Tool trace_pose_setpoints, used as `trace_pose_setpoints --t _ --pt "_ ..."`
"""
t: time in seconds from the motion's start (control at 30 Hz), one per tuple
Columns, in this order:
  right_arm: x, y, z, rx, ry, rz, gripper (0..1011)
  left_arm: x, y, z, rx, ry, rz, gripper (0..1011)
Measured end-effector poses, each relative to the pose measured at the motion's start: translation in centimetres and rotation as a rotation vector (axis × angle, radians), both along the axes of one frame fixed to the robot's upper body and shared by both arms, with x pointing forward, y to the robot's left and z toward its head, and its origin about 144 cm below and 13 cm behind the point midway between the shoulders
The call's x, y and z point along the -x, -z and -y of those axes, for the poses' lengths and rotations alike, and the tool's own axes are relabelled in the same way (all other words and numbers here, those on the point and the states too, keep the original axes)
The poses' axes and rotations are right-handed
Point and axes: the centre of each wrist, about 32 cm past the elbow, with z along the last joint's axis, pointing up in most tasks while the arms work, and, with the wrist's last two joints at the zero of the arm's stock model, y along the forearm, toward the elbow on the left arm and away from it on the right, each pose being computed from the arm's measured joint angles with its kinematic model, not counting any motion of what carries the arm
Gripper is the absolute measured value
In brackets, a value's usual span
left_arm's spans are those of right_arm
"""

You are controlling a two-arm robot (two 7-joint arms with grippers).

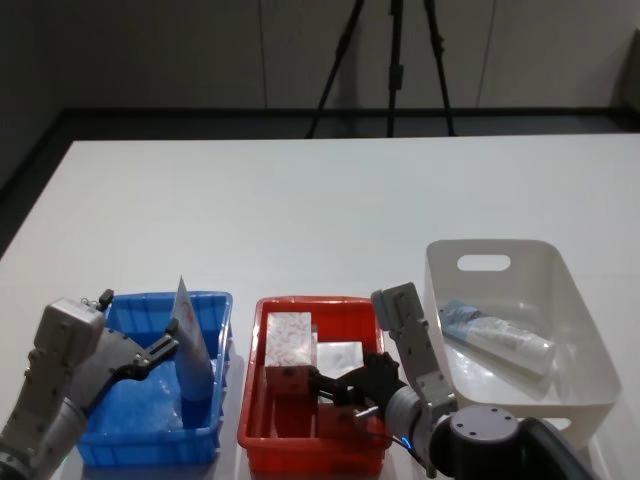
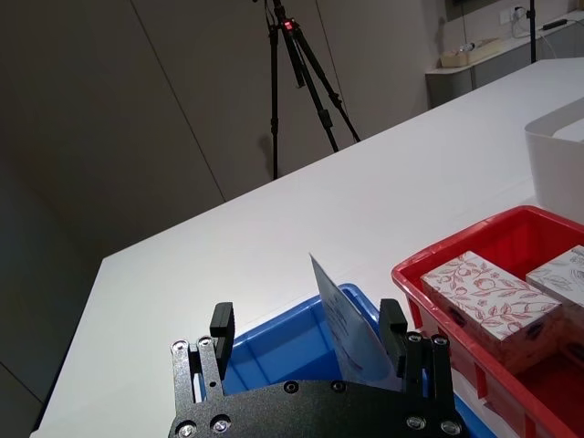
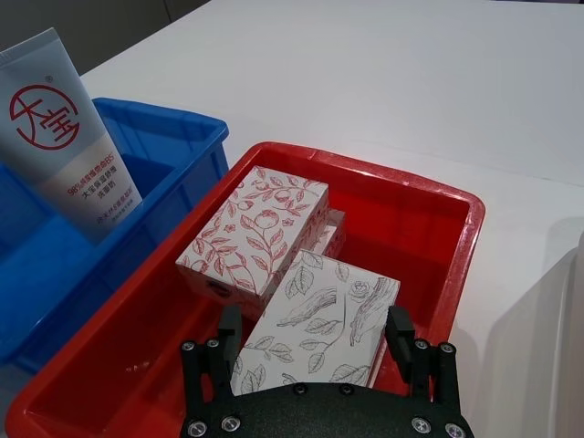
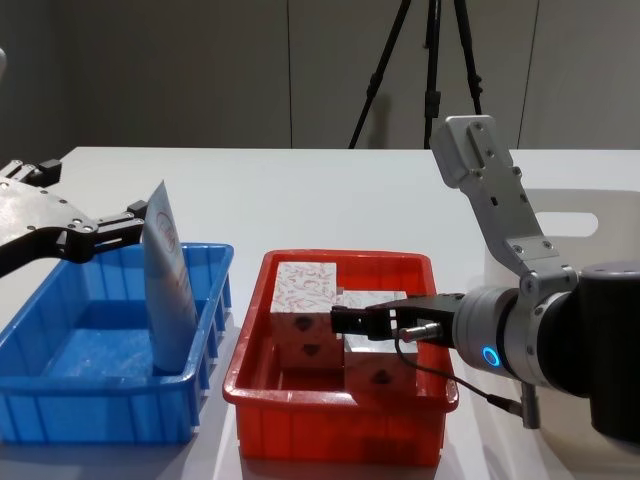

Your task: Bimanual collaborative sorting of washing and personal care products

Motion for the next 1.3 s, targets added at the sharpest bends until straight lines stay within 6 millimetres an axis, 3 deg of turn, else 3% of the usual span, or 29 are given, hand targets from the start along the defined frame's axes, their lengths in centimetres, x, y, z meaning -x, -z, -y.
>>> trace_pose_setpoints --t 1.3 --pt "-0.68 -0.07 -0.74 0.015 -0.014 -0.032 1001 0.00 0.00 0.00 0.000 0.000 0.000 1001"
